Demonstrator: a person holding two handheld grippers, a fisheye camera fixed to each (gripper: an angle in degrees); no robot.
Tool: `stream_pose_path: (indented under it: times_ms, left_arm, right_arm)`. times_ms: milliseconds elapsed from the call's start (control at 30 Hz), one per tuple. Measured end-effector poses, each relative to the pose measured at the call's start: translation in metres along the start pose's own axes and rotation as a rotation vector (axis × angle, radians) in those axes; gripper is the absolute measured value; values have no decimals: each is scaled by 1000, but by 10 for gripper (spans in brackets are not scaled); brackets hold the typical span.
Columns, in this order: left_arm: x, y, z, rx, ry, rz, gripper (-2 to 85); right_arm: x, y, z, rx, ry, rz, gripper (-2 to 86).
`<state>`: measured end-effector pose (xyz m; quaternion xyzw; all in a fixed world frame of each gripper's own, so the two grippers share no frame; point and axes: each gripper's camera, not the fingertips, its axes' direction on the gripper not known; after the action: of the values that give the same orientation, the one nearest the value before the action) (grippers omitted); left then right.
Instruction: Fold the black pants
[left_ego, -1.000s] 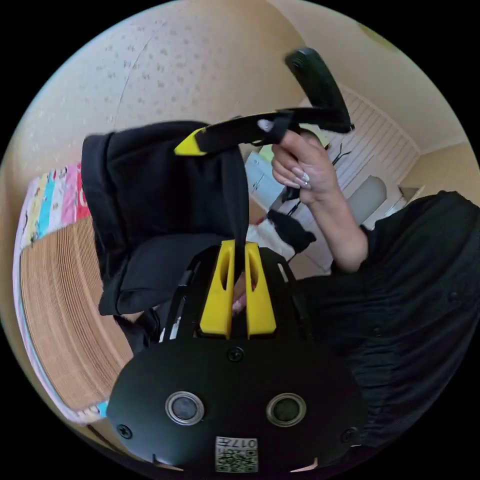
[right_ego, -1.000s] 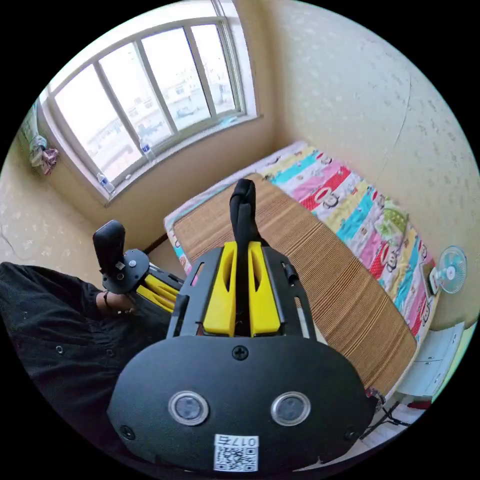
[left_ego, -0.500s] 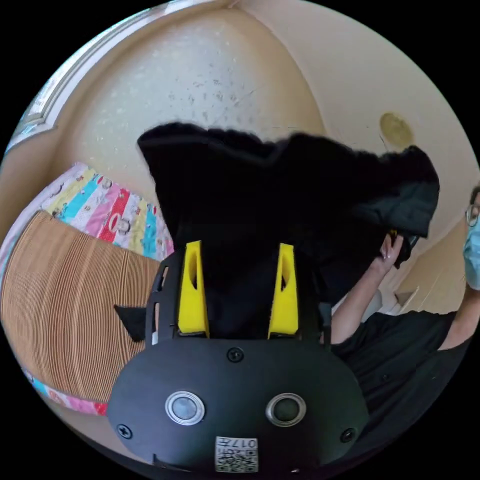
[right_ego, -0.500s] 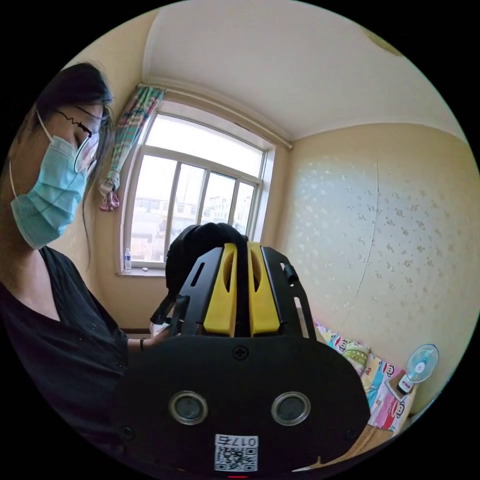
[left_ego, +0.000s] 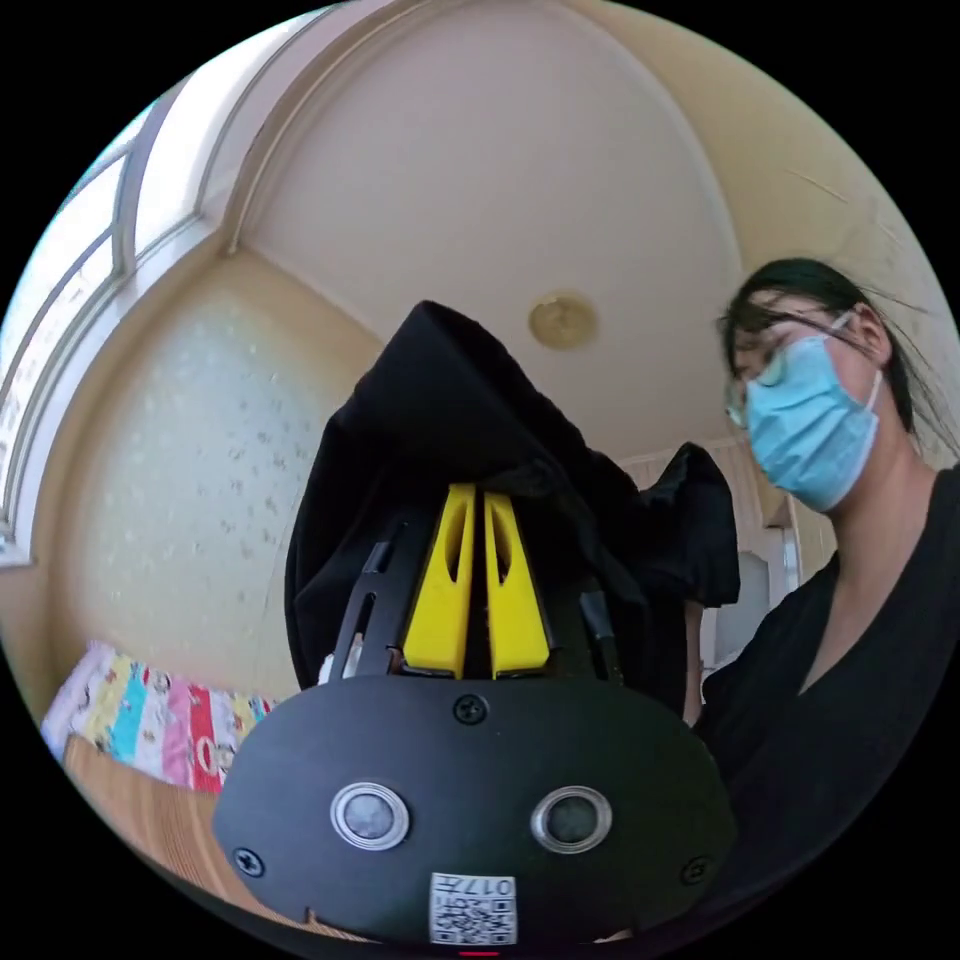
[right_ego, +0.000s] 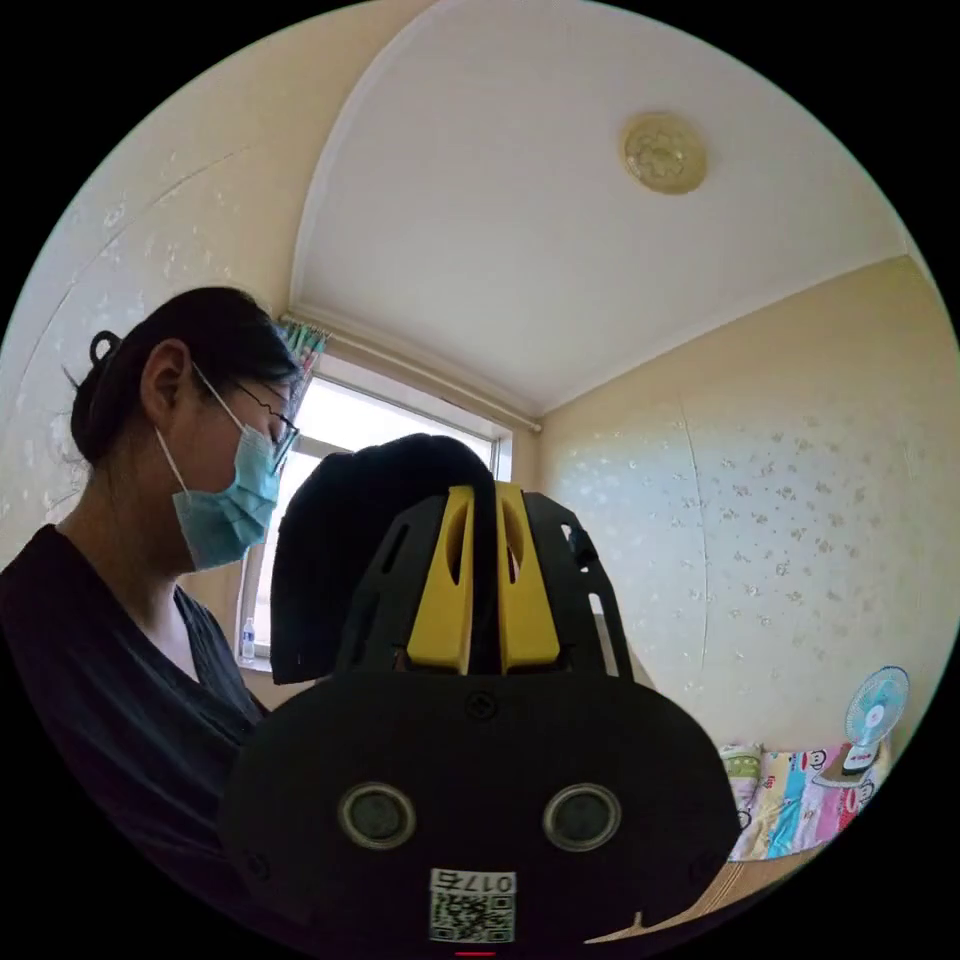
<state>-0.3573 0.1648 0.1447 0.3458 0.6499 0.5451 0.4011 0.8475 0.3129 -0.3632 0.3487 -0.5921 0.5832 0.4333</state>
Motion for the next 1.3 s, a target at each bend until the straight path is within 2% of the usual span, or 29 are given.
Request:
stream_pose_path:
  times_ms: [100,200,367,467,533,567,600,633,700,733,867,900,1000,1133,1200,1300]
  left_arm:
    - [41,-10,-8,72,-24,105,-10]
    - [63,-10,-1,122,-115,171,-10]
    - [13,-3,72,23,-215,102,-10]
    - [-69,-4,181,-114,-332,133,-10]
    - [-151,-5,270,-257,-399,75,-10]
    - [-219,0,324,-363,-416,-51,-9]
    - [-278,10,359,-414,-424,-147,-9]
    - [-304,17,372,-437,-428,-182,-8]
    - [-392,63,399,-622,-483,-311,-5]
    - [-408,79,400,-673,-515,-333,-4]
    - [-472,237,363,-1130,-747,-338,12]
    - [-481,293,339,-1267,-773,-390,17]
    - [-476,419,272,-1510,-730,-602,28]
    - [-446,515,217,-1662,-735,-799,40]
    - [-435,551,201,-1737,-723,-888,48]
    - [-437,568,189,-1756,-752,-950,51]
  right_arm:
    - [-12,-1,-32,111,28,-68,25]
    - [-11,-3,-37,166,158,-121,25]
    - [78,-11,29,16,308,-2,23]
    - [196,-16,128,-168,407,60,23]
    - [332,-13,250,-410,534,92,24]
    - [370,-6,282,-478,567,114,25]
    - [448,14,337,-639,622,213,26]
    - [509,40,374,-798,660,274,23]
    - [571,87,396,-976,682,373,19]
    - [597,120,392,-1026,643,438,16]
    - [634,239,351,-1164,527,595,9]
    - [640,288,331,-1240,520,657,8]
    - [640,415,272,-1465,468,869,6]
    - [603,537,185,-1715,421,1092,10]
    - [588,561,157,-1755,386,1169,16]
    - [571,575,129,-1738,290,1271,40]
